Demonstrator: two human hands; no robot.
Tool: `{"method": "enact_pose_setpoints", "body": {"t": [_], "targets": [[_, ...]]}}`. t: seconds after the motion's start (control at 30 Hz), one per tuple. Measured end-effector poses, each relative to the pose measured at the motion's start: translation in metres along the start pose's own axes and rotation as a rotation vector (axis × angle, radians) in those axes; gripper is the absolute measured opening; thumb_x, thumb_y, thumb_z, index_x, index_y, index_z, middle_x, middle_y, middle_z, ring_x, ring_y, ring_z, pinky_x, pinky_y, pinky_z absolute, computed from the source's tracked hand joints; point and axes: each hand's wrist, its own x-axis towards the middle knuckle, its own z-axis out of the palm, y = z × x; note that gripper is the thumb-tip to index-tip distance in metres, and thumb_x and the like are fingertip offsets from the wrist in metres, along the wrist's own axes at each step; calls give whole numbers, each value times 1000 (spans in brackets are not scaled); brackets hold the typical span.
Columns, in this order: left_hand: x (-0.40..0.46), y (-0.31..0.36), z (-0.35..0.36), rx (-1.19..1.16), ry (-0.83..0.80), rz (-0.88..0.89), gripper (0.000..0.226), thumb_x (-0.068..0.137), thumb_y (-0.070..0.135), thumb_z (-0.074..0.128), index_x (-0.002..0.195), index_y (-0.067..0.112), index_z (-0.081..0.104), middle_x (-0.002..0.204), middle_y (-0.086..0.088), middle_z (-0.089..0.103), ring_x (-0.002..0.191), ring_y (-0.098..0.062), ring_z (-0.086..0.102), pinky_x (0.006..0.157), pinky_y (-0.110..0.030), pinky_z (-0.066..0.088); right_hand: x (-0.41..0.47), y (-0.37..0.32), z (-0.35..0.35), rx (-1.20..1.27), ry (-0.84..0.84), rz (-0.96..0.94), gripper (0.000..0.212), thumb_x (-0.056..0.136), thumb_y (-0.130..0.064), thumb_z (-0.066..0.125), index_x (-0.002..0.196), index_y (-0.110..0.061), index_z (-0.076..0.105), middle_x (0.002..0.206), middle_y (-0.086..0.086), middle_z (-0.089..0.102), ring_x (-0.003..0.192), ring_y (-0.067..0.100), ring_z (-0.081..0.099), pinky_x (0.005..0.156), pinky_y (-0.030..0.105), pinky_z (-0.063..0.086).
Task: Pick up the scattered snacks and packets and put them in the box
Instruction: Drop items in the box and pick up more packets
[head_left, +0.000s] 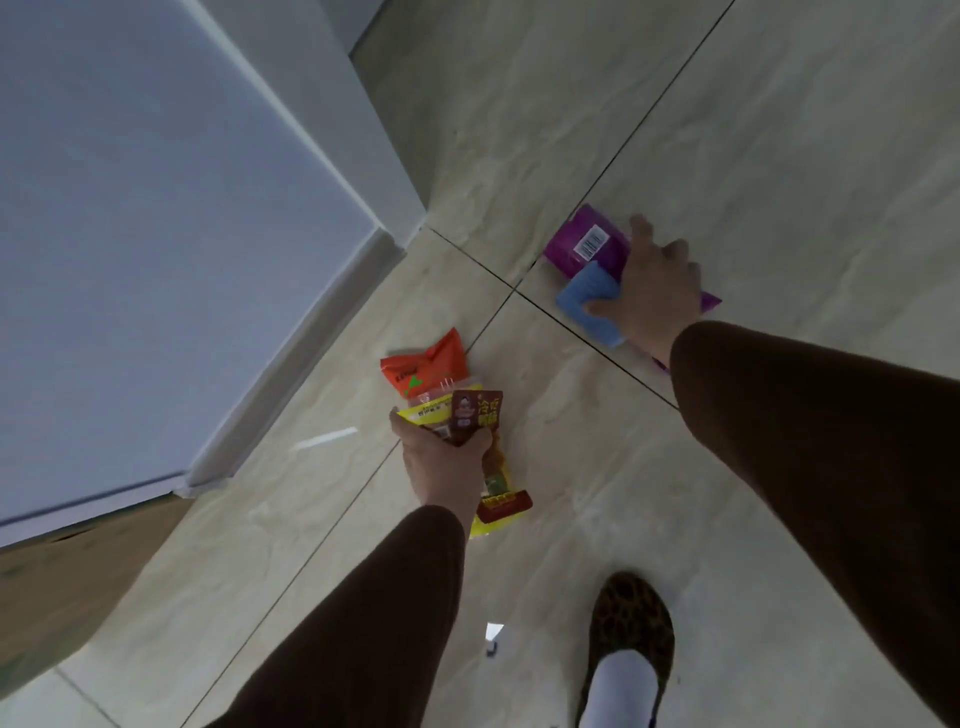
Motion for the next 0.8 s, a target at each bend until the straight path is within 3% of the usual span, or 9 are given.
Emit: {"method": "enact_pose_setpoints", "body": {"t": [0.1, 0.17, 0.27, 0.37, 0.5, 0.63, 0.8], "targets": [[5, 0, 3, 137, -27, 10, 96, 62, 39, 83, 141, 28, 28, 120, -3, 50, 113, -27, 52, 98, -52, 48, -9, 7, 15, -70, -62, 15, 94, 75, -61, 74, 143, -9, 34, 130, 18, 54, 122, 37, 46, 96, 46, 39], [8, 2, 4, 155, -53, 15, 99, 62, 41, 81, 143, 32, 24, 119, -6, 52, 110, -30, 54, 95, -53, 50, -19, 8, 21, 48, -110, 80, 87, 76, -53, 78, 139, -9, 36, 127, 18, 53, 117, 37, 50, 94, 45, 43], [6, 4, -3, 179, -99, 64, 76, 68, 35, 77, 128, 35, 31, 104, -1, 64, 90, -24, 64, 79, -42, 56, -44, 9, 28, 218, -161, 159, 77, 76, -39, 80, 133, -12, 35, 116, 16, 58, 106, 37, 60, 89, 45, 52], [-2, 8, -17, 315, -172, 154, 57, 77, 31, 75, 117, 31, 34, 92, 9, 64, 80, -17, 64, 64, -29, 45, -84, 9, 29, 349, -224, 188, 65, 75, -35, 79, 120, -15, 37, 108, 12, 64, 98, 37, 65, 85, 49, 55], [-27, 13, -53, 401, -246, 252, 65, 78, 39, 75, 127, 33, 32, 95, 11, 64, 79, -13, 63, 69, -31, 49, -151, 4, 10, 422, -189, 179, 62, 71, -36, 82, 110, -17, 38, 102, 10, 65, 91, 35, 66, 80, 46, 57], [-63, 18, -109, 484, -284, 375, 73, 78, 40, 75, 134, 33, 28, 98, 9, 64, 75, -9, 60, 61, -27, 45, -227, -9, -22, 403, -157, 213, 66, 70, -40, 81, 113, -17, 37, 104, 9, 63, 95, 35, 64, 83, 48, 56], [-118, 20, -193, 593, -318, 484, 72, 71, 40, 77, 126, 37, 30, 98, 6, 65, 81, -19, 66, 69, -40, 58, -329, -32, -63, 476, -105, 271, 63, 71, -41, 81, 111, -20, 38, 105, 7, 63, 95, 33, 64, 84, 50, 56]]}}
